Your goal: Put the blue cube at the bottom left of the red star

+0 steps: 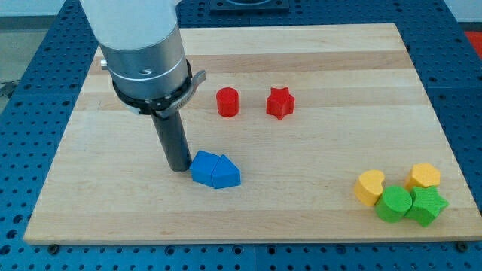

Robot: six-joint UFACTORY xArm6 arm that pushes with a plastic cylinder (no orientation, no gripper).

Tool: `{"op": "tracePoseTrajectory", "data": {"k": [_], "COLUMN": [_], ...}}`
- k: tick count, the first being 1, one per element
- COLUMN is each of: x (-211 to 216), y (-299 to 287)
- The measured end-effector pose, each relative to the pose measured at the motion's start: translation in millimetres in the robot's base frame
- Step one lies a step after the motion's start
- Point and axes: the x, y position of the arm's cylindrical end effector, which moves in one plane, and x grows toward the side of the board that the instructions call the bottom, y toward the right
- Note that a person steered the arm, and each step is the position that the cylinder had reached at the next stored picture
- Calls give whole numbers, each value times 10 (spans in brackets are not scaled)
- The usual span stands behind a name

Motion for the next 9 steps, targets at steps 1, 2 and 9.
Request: {"op": "tracePoseTrajectory", "data": {"k": [1,2,9], "x": [357,396,760], "y": [0,0,3]}}
